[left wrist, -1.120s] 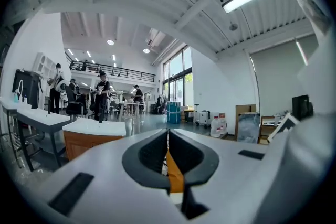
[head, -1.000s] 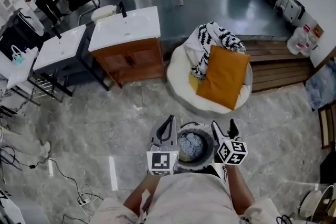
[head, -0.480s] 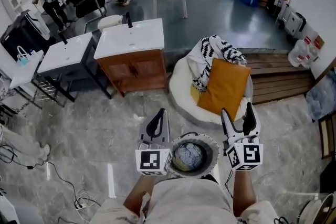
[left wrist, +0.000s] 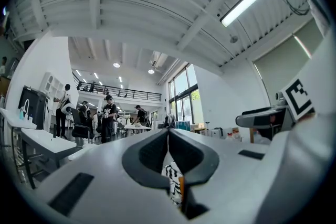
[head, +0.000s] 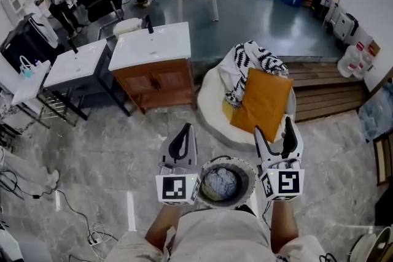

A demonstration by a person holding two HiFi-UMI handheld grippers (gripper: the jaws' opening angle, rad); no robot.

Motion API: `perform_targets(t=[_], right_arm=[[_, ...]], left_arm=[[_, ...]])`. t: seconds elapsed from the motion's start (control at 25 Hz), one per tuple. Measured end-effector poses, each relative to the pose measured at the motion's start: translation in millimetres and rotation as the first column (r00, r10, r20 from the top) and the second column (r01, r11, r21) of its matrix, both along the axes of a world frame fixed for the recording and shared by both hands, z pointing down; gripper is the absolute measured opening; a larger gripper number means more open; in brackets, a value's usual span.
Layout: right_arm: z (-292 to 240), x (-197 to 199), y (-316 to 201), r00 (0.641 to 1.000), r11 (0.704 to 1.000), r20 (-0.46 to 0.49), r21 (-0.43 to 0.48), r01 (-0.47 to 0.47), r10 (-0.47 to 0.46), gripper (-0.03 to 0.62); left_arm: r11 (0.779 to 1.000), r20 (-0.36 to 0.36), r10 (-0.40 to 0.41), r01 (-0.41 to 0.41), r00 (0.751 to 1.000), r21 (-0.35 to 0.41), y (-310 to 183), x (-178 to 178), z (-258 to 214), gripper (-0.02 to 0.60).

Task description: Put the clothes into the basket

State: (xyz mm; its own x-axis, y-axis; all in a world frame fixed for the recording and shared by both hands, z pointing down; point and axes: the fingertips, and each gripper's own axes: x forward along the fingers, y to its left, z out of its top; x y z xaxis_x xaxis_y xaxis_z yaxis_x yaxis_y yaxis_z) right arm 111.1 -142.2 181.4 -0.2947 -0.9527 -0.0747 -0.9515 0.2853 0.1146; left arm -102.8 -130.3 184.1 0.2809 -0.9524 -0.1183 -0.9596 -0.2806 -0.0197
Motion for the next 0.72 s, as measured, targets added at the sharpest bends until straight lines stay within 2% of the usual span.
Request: perform_targets(t=[0.24, 0.48, 0.56, 0.72], right_arm=[[11, -1, -8, 0.999, 0.999, 0.032, -0.041, 0.015, -0.013, 0.272], [18, 3, -17, 0.997, 0.999, 0.076, -0.047, 0.017, -0.014, 0.095], [20, 8, -21, 0.996, 0.999, 0.092, -0.043, 0.012, -0.008, 0.008], [21, 12, -27, 0.998, 0.999, 0.064, -0.039, 0.005, -0.003, -0.011]], left_arm=[[1.000, 0.005, -0.003, 0.003, 1.000, -0.012, -5, 4, 3, 0.008], [0.999, 0.012, -0.019, 0.019, 1.000, -0.026, -9, 6, 10, 0.008], [0.999, 0.014, -0.018, 0.019, 1.000, -0.027, -12, 9, 10, 0.008], [0.999, 0.014, -0.025, 0.026, 1.000, -0.025, -18, 12, 11, 0.008]])
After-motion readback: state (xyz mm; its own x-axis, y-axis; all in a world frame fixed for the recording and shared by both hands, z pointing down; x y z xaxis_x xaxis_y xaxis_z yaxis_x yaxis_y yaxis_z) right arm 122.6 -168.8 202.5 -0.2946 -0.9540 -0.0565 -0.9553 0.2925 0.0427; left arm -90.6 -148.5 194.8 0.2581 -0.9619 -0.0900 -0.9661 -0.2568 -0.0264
